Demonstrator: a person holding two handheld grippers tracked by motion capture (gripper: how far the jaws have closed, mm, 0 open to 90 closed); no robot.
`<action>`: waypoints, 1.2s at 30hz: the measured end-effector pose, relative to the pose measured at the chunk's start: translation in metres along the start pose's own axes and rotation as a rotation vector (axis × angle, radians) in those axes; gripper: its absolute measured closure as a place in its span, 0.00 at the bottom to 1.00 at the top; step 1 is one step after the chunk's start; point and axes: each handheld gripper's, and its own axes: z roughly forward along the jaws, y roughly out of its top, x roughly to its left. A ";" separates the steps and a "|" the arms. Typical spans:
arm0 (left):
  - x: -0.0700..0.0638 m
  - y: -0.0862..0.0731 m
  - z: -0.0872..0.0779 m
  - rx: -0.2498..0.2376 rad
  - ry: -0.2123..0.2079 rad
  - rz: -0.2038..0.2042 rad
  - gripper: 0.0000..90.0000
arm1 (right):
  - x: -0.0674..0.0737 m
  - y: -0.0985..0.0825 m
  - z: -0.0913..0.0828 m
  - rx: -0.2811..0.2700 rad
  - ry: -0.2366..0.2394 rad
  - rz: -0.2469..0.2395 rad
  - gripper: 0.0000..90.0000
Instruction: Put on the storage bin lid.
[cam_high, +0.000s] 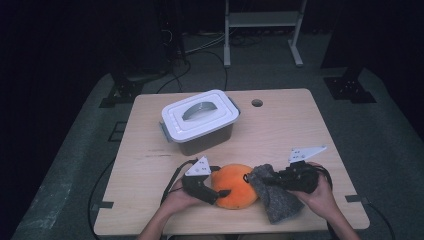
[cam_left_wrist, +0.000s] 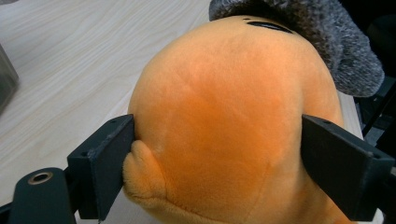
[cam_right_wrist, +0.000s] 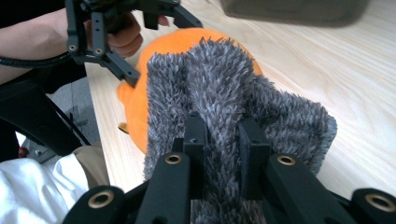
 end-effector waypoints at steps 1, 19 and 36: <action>0.000 0.000 0.000 0.000 0.001 0.001 0.14 | 0.003 0.003 0.003 0.000 0.002 -0.011 0.84; -0.006 0.004 0.002 -0.004 0.020 0.025 0.13 | 0.001 -0.008 -0.002 0.009 -0.011 0.015 0.84; -0.018 0.013 -0.010 -0.077 0.019 0.160 0.12 | 0.008 0.006 0.015 -0.001 0.021 -0.033 0.85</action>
